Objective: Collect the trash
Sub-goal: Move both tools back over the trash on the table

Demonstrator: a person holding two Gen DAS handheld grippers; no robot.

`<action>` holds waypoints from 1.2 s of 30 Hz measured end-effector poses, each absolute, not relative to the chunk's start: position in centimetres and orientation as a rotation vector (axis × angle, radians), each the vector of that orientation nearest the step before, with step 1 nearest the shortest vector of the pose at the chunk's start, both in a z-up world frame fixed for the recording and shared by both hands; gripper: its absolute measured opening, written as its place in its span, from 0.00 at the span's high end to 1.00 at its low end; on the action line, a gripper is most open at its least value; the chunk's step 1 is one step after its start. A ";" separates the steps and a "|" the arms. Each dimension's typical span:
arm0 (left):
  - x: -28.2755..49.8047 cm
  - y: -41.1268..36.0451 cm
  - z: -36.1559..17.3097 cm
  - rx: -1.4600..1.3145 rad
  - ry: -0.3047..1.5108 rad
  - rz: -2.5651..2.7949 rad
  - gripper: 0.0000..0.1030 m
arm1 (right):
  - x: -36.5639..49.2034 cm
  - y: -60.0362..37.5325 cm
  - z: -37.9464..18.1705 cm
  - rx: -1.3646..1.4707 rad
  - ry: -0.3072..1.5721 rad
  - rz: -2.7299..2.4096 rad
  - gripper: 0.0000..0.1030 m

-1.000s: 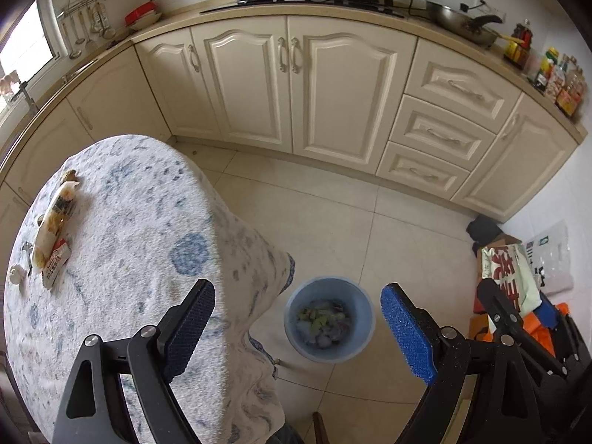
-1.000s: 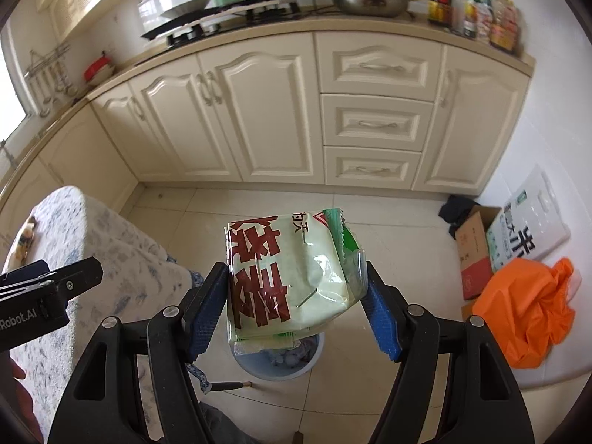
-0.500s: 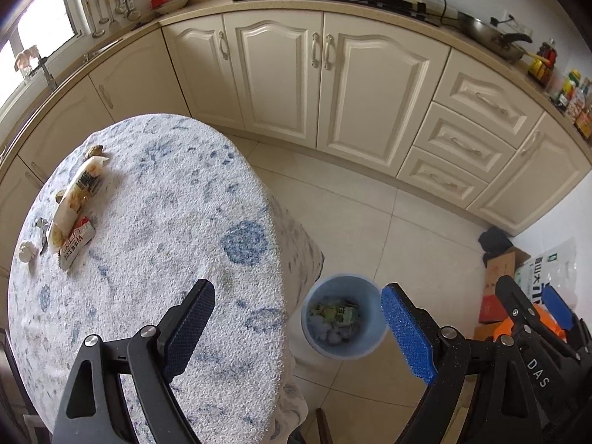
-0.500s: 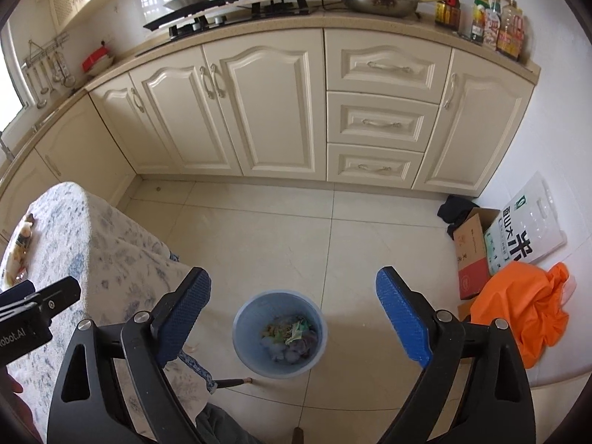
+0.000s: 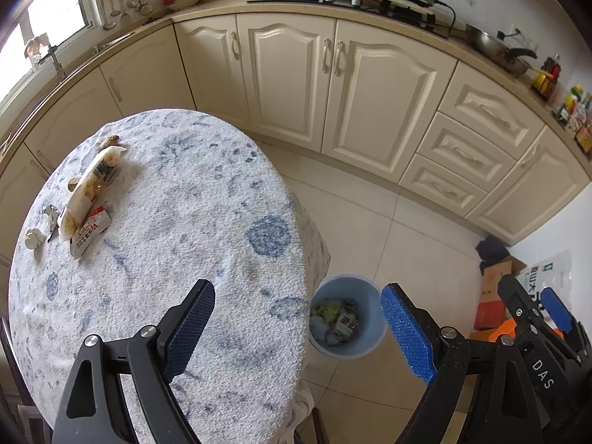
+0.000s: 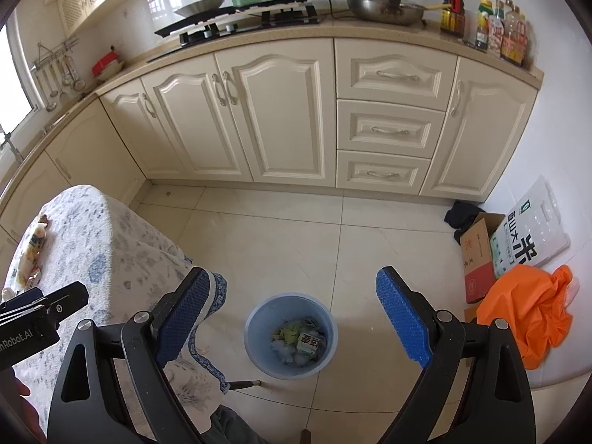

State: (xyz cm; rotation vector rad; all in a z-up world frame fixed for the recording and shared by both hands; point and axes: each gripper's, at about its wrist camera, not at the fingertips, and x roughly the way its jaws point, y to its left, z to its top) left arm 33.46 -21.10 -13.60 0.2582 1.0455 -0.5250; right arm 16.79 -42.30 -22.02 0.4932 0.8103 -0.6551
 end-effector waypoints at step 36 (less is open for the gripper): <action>40.9 9.6 -12.9 -0.126 1.089 -0.128 0.14 | 32.2 -19.5 -19.5 0.247 0.918 -0.264 0.10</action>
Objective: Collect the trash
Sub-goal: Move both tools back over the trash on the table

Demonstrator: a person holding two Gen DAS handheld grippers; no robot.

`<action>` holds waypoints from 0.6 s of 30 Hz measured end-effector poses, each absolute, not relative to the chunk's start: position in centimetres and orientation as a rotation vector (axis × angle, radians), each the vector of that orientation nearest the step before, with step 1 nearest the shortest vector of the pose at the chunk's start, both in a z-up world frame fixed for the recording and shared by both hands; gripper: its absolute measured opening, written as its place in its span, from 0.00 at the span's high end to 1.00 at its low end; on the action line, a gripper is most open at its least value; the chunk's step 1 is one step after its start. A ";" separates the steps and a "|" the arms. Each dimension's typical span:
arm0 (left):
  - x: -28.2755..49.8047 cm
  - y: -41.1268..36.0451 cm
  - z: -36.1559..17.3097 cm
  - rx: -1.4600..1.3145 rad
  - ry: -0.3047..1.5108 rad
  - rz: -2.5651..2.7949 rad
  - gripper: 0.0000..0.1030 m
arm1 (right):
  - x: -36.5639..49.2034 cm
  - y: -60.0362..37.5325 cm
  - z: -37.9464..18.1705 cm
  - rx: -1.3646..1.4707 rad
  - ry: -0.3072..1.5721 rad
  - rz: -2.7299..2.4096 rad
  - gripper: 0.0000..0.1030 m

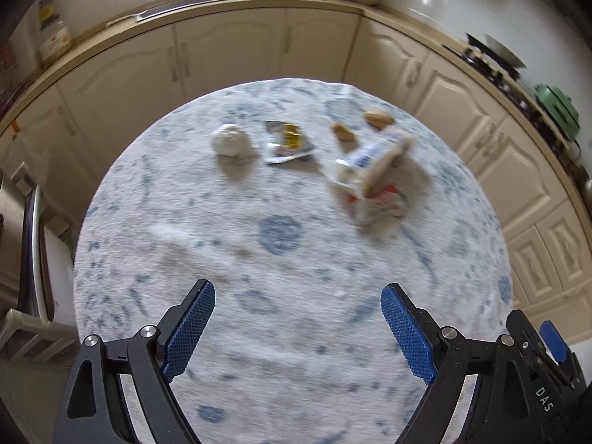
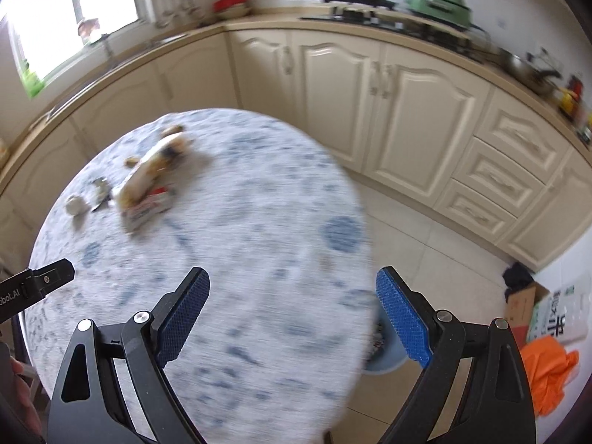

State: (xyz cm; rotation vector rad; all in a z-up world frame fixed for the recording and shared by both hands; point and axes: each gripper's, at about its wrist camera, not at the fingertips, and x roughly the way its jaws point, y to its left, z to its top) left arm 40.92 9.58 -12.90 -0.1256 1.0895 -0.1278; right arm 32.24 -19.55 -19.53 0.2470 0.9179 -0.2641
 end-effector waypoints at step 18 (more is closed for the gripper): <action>48.4 20.5 -17.0 -0.185 1.138 0.036 0.14 | 46.9 -9.9 -24.1 0.176 1.091 -0.140 0.12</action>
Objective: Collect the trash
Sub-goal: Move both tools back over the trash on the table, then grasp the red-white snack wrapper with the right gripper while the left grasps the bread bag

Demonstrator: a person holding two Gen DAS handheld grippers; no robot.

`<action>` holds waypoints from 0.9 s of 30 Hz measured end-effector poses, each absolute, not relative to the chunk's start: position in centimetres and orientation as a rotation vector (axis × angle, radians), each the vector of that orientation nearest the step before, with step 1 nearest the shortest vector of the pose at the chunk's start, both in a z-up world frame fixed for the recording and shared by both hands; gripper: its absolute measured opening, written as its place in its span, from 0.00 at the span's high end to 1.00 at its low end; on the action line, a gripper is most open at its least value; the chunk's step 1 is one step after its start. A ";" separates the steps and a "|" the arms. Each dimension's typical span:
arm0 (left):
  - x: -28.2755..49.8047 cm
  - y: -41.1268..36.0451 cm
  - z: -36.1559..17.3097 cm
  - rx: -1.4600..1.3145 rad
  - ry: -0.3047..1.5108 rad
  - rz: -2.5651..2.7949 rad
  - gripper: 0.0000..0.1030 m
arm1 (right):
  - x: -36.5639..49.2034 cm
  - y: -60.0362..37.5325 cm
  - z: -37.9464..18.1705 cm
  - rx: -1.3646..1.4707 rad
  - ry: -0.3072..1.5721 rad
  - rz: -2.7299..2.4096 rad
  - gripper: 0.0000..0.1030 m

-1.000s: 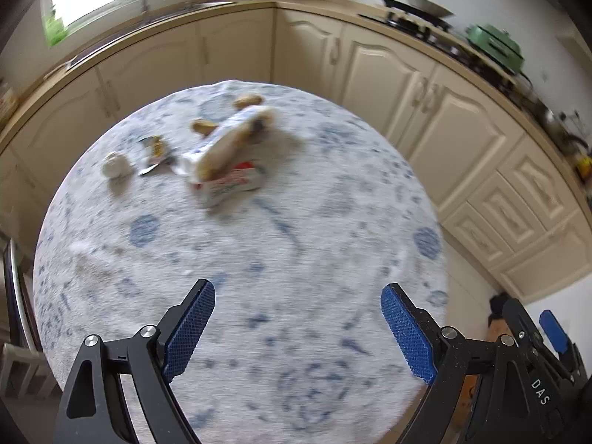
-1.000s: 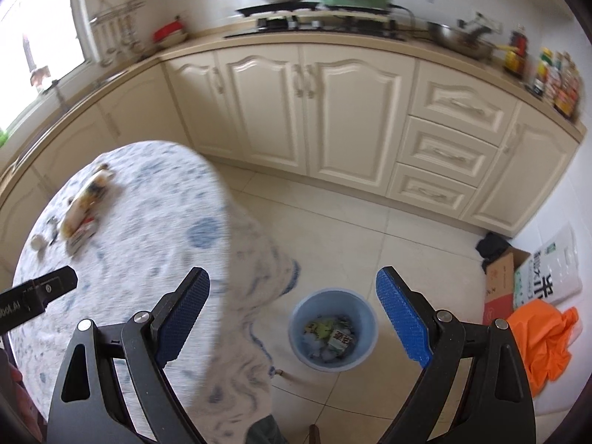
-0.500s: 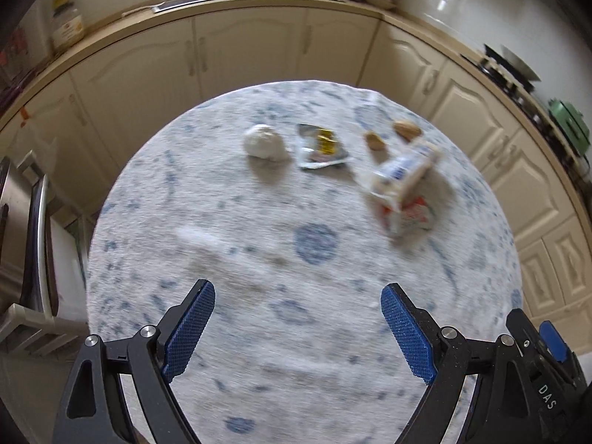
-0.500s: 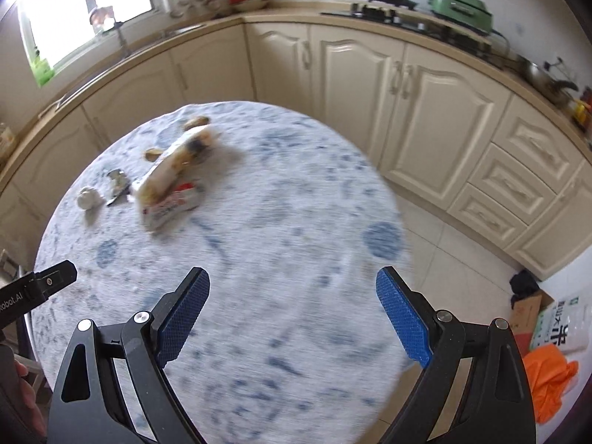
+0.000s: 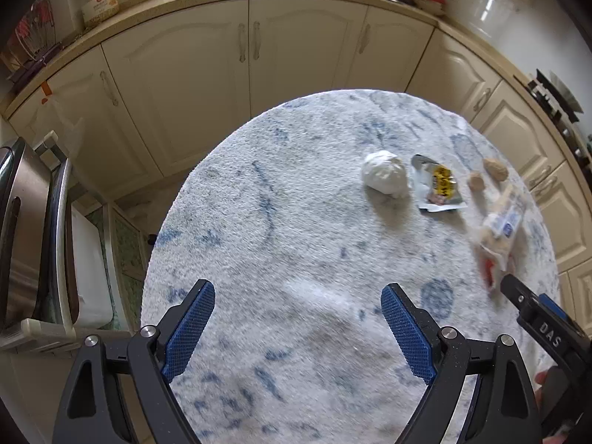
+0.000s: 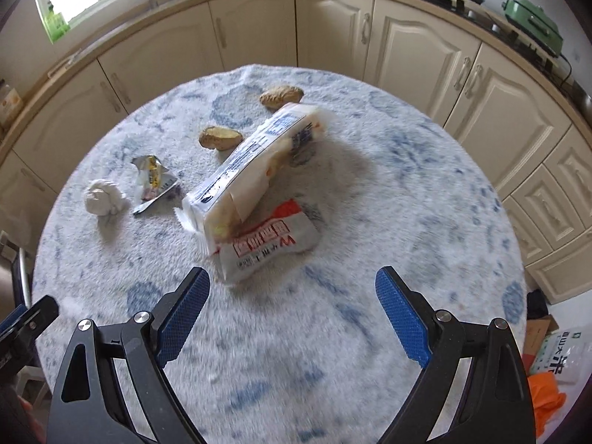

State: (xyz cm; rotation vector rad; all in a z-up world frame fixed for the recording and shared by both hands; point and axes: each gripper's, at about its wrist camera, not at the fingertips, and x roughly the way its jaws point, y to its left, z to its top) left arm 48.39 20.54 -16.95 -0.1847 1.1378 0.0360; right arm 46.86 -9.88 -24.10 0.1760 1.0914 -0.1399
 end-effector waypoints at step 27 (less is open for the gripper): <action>47.4 13.6 -16.7 -0.101 1.148 -0.047 0.14 | 39.8 -14.9 -25.1 0.014 1.044 0.017 0.73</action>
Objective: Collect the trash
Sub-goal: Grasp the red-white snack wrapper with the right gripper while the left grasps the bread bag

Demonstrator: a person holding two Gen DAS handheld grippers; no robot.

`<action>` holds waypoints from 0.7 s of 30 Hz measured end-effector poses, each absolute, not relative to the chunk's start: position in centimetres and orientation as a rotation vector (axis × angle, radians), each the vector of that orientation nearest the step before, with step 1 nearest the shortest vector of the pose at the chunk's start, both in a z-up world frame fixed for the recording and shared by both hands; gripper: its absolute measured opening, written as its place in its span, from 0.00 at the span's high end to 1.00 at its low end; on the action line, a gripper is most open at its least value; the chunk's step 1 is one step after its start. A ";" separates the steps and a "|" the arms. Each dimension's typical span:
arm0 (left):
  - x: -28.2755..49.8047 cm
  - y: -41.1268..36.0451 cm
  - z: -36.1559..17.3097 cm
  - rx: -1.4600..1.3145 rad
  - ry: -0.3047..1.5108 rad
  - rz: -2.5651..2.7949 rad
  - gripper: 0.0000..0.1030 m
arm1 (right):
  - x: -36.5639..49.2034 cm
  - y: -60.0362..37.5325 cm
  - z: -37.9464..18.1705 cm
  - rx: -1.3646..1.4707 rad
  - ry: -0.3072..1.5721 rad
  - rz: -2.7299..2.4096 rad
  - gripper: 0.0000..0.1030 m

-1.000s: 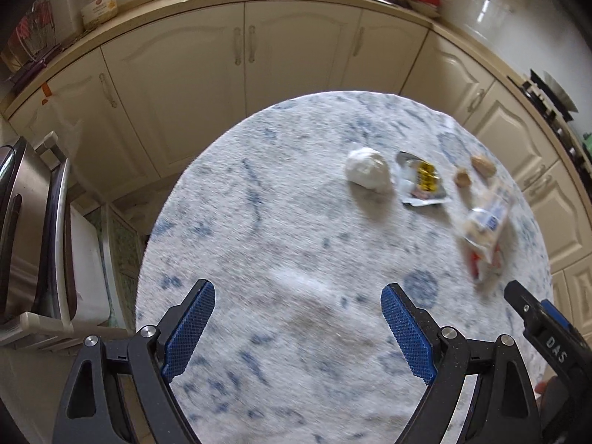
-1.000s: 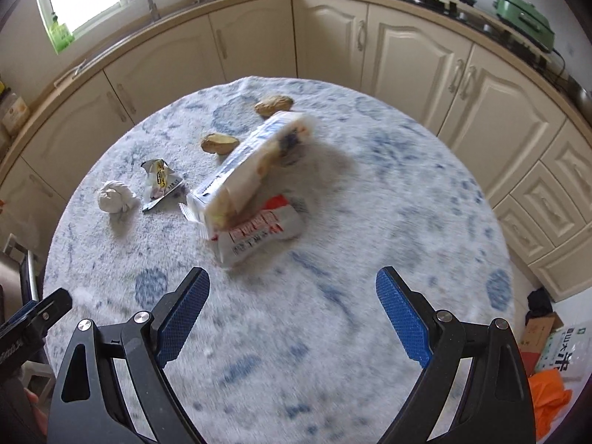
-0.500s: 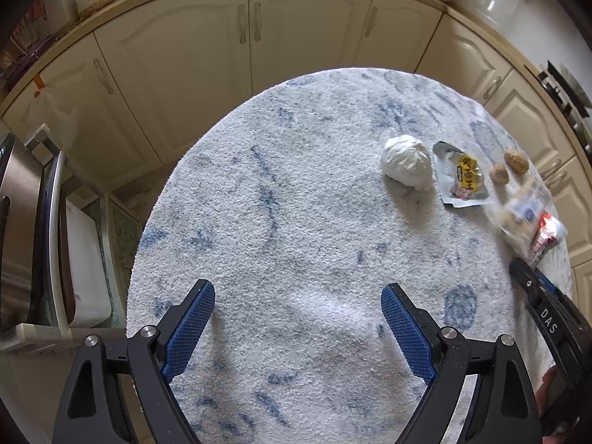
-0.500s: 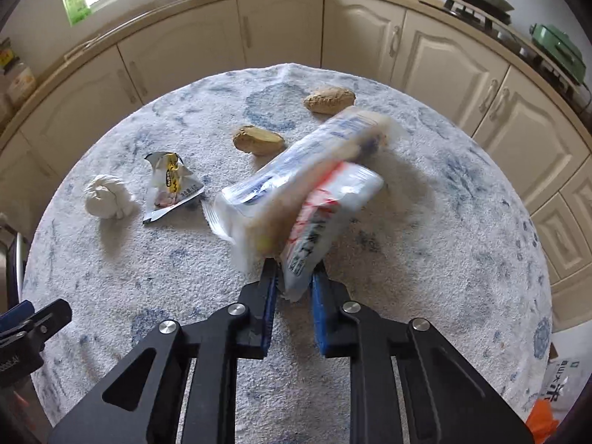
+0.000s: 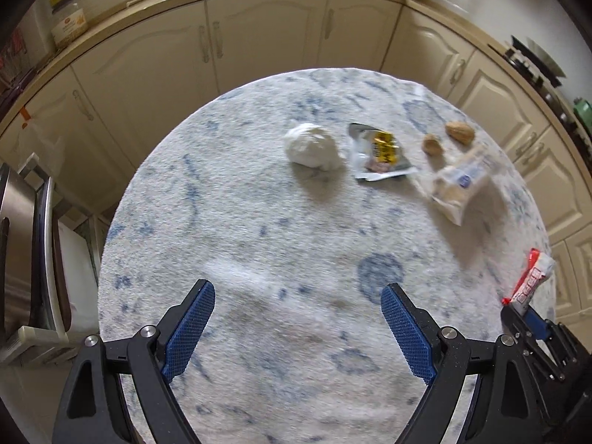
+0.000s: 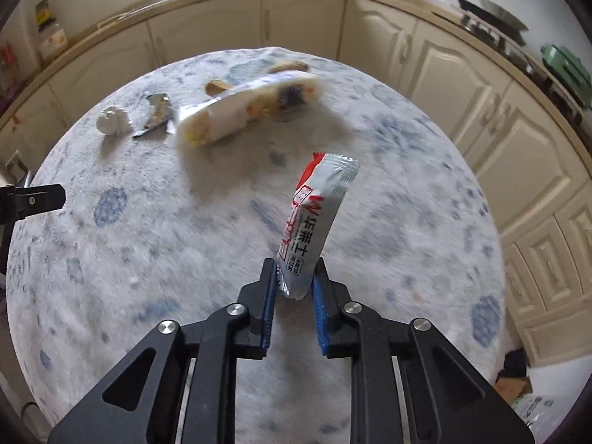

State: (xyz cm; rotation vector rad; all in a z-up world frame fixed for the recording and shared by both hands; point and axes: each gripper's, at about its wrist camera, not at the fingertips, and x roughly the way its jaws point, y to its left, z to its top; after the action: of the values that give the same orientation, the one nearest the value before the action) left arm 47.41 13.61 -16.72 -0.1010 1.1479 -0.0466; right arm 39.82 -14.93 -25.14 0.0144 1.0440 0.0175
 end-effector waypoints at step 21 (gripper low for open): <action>47.4 12.3 -17.9 -0.064 1.180 -0.073 0.14 | 42.2 -17.3 -26.0 0.227 0.984 -0.284 0.22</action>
State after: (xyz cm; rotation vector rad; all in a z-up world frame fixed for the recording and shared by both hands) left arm 47.43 12.25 -17.94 -0.0639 1.1804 -0.0732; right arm 42.17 -17.29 -26.03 0.2268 0.9843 -0.2842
